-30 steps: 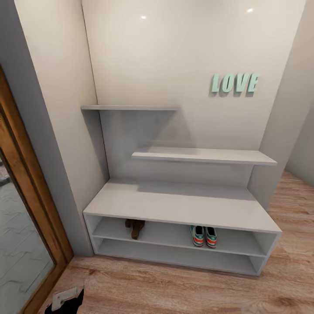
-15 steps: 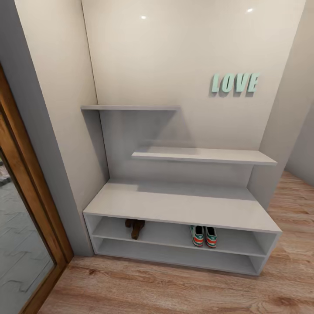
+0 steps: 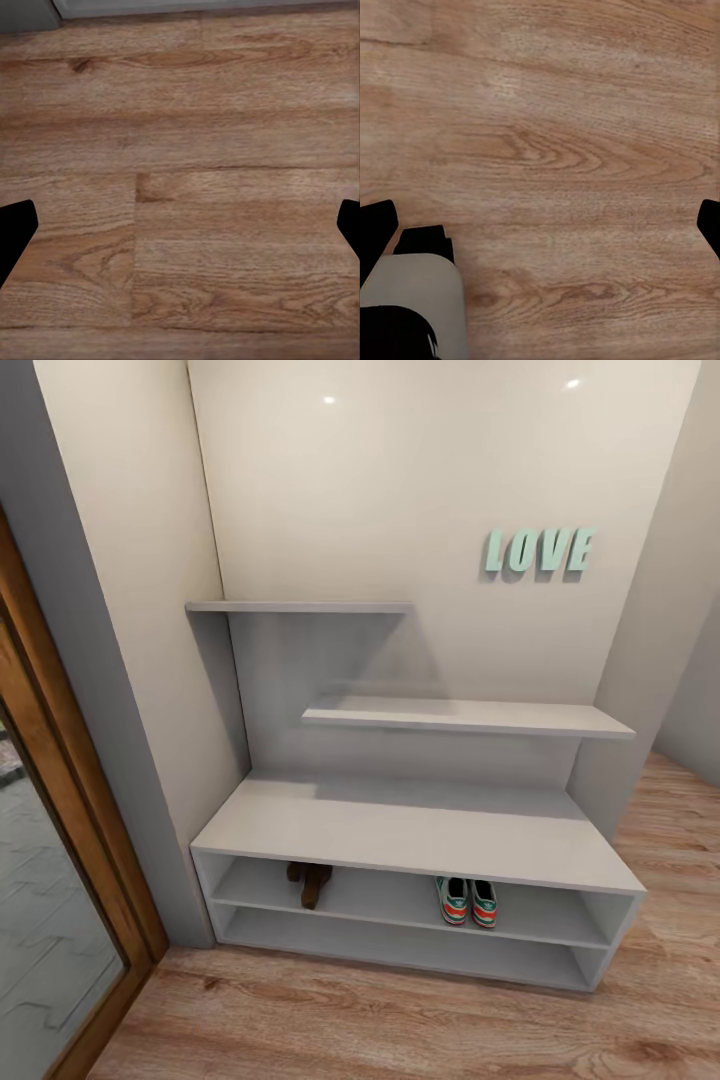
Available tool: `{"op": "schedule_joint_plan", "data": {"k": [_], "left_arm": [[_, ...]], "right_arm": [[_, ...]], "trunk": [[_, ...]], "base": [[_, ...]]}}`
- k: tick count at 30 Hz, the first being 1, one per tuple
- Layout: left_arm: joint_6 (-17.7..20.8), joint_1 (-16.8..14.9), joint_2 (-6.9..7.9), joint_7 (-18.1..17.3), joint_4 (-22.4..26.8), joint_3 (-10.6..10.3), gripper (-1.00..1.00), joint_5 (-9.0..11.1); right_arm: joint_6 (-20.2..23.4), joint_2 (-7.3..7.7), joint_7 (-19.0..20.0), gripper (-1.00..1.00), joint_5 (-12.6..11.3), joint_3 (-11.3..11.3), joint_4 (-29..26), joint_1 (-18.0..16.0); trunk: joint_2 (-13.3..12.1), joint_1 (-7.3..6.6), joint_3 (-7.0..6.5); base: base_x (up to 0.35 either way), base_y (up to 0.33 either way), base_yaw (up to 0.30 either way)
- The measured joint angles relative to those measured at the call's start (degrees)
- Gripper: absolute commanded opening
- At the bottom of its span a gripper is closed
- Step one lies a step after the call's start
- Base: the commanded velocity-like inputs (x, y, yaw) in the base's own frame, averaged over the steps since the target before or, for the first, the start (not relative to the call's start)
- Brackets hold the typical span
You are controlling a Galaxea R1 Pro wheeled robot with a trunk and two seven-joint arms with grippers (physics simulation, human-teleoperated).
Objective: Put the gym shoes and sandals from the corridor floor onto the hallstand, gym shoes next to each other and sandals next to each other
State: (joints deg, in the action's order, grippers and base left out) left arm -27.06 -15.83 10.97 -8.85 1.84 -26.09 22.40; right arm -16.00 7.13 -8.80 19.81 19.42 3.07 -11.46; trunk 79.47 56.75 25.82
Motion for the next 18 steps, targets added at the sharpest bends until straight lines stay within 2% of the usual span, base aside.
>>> {"op": "schedule_joint_plan", "data": {"k": [2, 9, 18], "left_arm": [[0.12, 0.03, -0.09, 0.02, 0.0, -0.09, 1.0, -0.06], [0.3, 0.08, -1.83, 0.04, 0.04, -0.23, 1.0, -0.16], [0.33, 0.09, -2.79, 0.04, 0.06, -0.22, 1.0, -0.17]], "right_arm": [[0.0, -0.25, 0.01, 1.0, -0.01, 0.0, 0.0, 0.04], [0.0, -0.62, 0.01, 1.0, -0.03, 0.01, 0.0, 0.11], [0.01, -0.69, 0.02, 1.0, -0.04, 0.01, 0.01, 0.12]], "trunk": [[0.0, 0.0, 0.0], [0.0, 0.0, 0.0], [0.0, 0.0, 0.0]], "base": [[0.0, 0.0, 0.0], [0.0, 0.0, 0.0], [0.0, 0.0, 0.0]]}}
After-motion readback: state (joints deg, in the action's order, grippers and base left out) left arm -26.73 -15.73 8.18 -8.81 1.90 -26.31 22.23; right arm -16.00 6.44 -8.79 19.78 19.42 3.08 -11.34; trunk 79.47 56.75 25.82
